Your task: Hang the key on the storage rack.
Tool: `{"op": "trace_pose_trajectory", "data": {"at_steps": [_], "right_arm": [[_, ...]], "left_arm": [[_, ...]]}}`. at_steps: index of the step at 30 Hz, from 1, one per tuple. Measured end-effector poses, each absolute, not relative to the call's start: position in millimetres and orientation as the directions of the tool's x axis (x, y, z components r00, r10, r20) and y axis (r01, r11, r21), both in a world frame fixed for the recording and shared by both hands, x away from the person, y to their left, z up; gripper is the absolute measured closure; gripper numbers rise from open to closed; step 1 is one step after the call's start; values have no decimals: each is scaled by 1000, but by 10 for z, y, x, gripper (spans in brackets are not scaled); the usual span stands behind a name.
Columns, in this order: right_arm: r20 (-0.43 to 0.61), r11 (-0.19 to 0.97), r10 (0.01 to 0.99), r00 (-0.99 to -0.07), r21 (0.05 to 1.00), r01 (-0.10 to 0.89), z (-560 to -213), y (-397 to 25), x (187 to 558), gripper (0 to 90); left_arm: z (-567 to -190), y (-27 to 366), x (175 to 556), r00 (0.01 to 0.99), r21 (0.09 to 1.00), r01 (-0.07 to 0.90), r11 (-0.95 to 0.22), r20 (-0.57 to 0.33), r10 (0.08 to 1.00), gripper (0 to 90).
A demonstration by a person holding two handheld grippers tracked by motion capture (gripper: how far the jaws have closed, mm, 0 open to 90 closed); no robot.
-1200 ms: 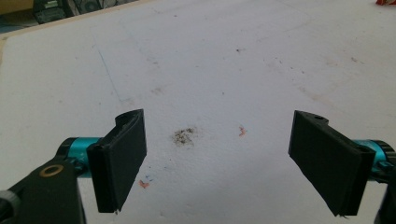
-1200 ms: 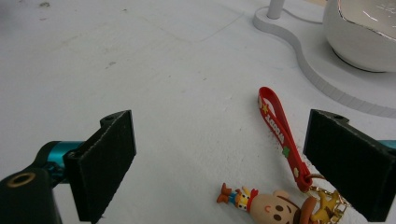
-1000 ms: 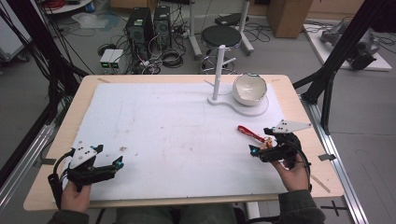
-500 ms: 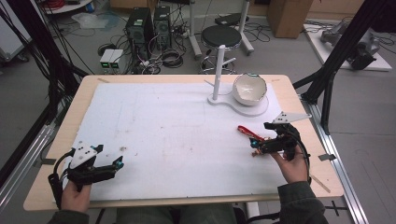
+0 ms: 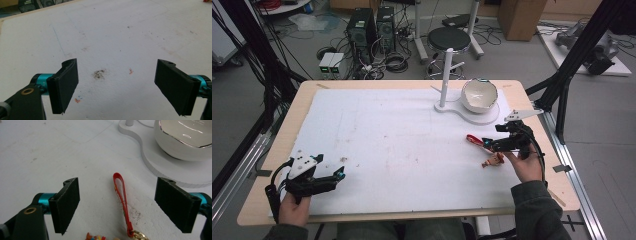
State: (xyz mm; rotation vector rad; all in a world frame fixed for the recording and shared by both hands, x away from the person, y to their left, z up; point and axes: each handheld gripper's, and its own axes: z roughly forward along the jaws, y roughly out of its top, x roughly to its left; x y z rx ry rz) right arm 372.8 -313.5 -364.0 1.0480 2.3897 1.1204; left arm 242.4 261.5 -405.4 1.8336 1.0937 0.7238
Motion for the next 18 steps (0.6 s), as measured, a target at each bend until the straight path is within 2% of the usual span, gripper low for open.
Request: {"op": "trace_pose_trajectory", "data": {"at_steps": [10,18], "right_arm": [[24,496,719,-695,683,536,-3782,-3132,3918,396],[17,544,707,-707,626,559,-3872,-3087,3992,490]], "left_arm": [[-4057,2605,2431,448,885,396,-245,47,893,197],[-4053,2607,2428,451,884,394,-251,52,891,197]]}}
